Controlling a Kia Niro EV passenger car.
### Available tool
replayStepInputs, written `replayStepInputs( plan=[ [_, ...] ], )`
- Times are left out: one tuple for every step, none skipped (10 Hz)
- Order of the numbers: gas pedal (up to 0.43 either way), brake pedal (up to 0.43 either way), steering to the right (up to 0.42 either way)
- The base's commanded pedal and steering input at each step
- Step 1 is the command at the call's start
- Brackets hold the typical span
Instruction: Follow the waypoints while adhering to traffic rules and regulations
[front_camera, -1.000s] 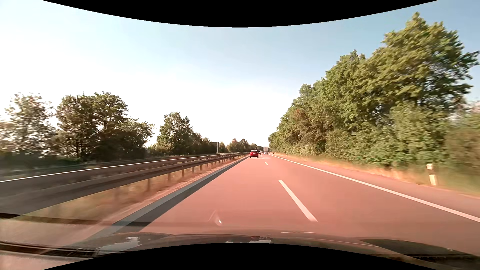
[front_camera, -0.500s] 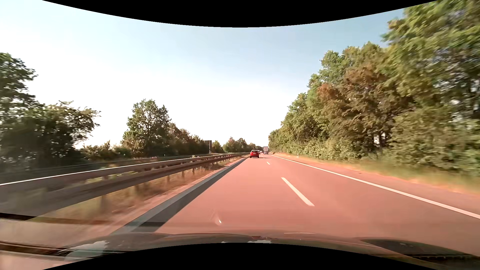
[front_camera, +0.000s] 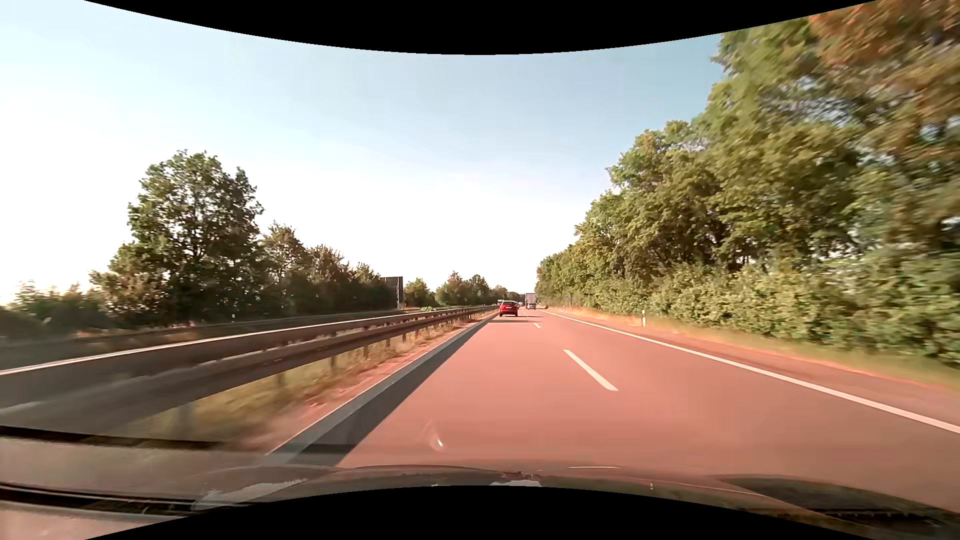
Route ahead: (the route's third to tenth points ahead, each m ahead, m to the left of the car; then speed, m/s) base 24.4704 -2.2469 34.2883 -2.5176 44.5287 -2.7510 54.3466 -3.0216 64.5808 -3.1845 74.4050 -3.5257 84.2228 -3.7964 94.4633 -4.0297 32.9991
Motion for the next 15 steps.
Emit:
replayStepInputs(
  plan=[
    [0.13,0.006,0.005],
    [0.15,0.006,0.005],
    [0.157,0.006,0.004],
    [0.157,0.006,0.005],
    [0.169,0.006,0.005],
    [0.177,0.006,0.005],
    [0.197,0.006,0.005],
    [0.22,0.006,0.004],
    [0.228,0.006,0.004],
    [0.248,0.006,0.004],
    [0.248,0.006,0.004],
    [0.248,0.006,0.003],
    [0.248,0.006,0.003],
    [0.26,0.006,0.002],
    [0.26,0.0,0.001]
  ],
)
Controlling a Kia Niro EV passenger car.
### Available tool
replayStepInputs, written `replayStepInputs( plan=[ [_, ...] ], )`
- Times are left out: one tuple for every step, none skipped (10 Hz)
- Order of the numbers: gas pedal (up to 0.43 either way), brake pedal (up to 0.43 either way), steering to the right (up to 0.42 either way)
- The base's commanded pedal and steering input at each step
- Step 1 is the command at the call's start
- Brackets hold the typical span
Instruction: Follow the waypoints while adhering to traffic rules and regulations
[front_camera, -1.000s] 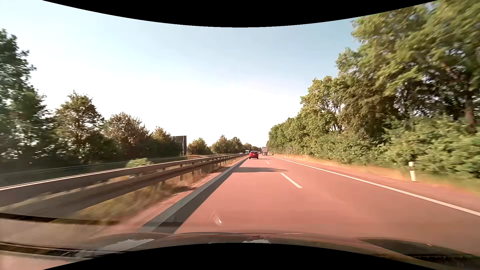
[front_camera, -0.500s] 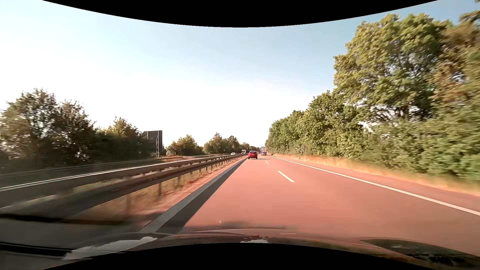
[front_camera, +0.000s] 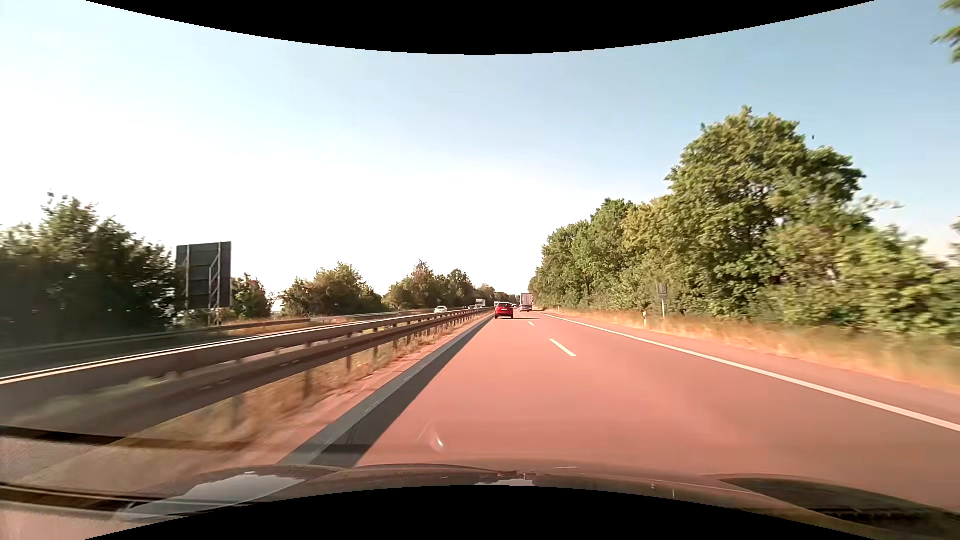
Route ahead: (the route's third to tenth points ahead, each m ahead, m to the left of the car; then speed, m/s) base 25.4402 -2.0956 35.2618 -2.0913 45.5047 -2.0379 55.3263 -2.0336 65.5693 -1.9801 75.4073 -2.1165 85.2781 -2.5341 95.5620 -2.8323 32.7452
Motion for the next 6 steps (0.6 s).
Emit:
replayStepInputs(
  plan=[
    [0.28,0.006,0.001],
    [0.287,0.006,0.0],
    [0.287,0.006,0.0],
    [0.287,0.006,0.001],
    [0.287,0.006,0.001],
    [0.287,0.006,0.001]
  ],
)
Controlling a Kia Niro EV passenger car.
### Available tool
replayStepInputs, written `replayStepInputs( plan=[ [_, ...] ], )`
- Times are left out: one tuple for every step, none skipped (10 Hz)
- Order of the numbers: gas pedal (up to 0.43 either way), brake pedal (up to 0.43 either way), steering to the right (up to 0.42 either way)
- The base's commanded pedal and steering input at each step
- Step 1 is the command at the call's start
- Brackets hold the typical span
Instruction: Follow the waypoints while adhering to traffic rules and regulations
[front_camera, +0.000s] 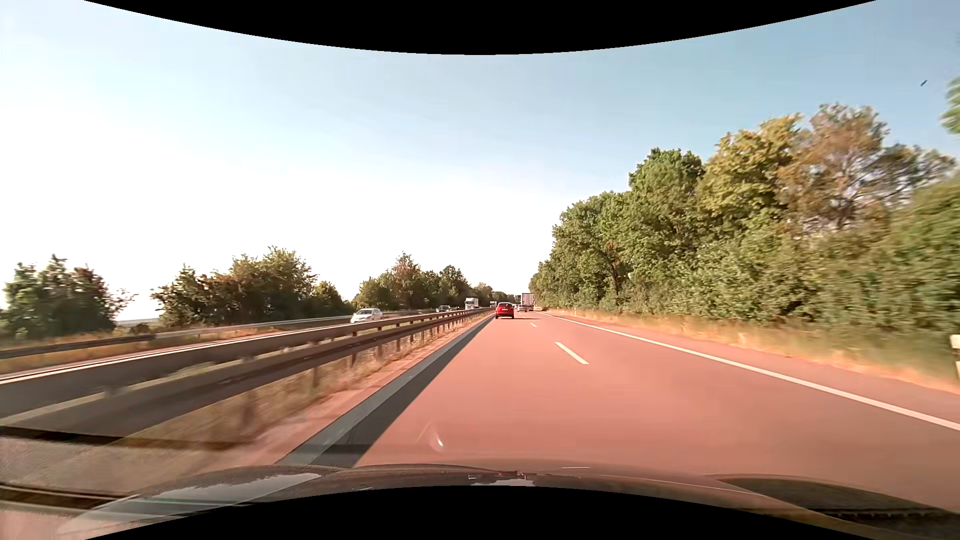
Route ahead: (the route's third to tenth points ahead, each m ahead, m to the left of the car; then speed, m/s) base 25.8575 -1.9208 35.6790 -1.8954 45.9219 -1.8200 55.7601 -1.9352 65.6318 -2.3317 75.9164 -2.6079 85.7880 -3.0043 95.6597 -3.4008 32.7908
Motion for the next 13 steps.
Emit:
replayStepInputs(
  plan=[
    [0.287,0.006,0.001],
    [0.287,0.006,0.001],
    [0.28,0.006,0.0],
    [0.248,0.006,0.001],
    [0.209,0.006,0.001],
    [0.169,0.006,0.001],
    [0.169,0.006,0.001],
    [0.169,0.006,0.001],
    [0.169,0.006,0.001],
    [0.157,0.006,0.001],
    [0.15,0.006,0.001],
    [0.15,0.006,0.001],
    [0.15,0.006,0.001]
  ],
)
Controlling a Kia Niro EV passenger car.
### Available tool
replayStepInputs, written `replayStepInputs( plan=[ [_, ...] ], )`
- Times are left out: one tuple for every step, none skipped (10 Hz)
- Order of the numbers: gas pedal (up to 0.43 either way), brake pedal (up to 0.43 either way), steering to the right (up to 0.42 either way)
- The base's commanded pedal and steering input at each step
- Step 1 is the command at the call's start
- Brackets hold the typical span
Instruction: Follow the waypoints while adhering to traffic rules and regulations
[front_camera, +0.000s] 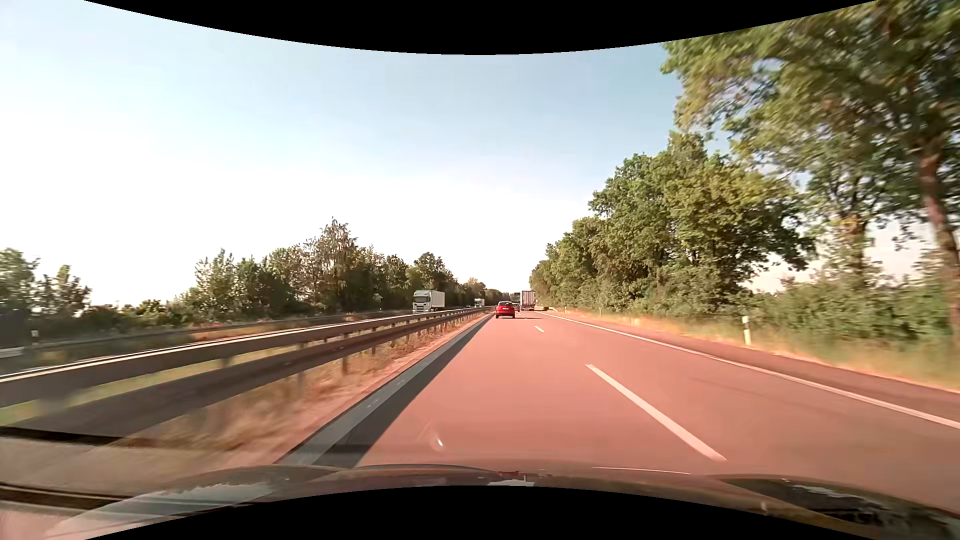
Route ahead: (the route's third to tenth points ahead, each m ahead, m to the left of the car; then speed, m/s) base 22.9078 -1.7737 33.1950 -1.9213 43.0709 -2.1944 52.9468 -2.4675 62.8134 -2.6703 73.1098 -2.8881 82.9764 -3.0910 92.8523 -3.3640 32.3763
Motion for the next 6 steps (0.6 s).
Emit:
replayStepInputs(
  plan=[
    [0.15,0.006,0.001],
    [0.15,0.0,0.001],
    [0.15,0.006,0.001],
    [0.157,0.006,0.001],
    [0.169,0.006,0.001],
    [0.197,0.006,0.001]
  ],
)
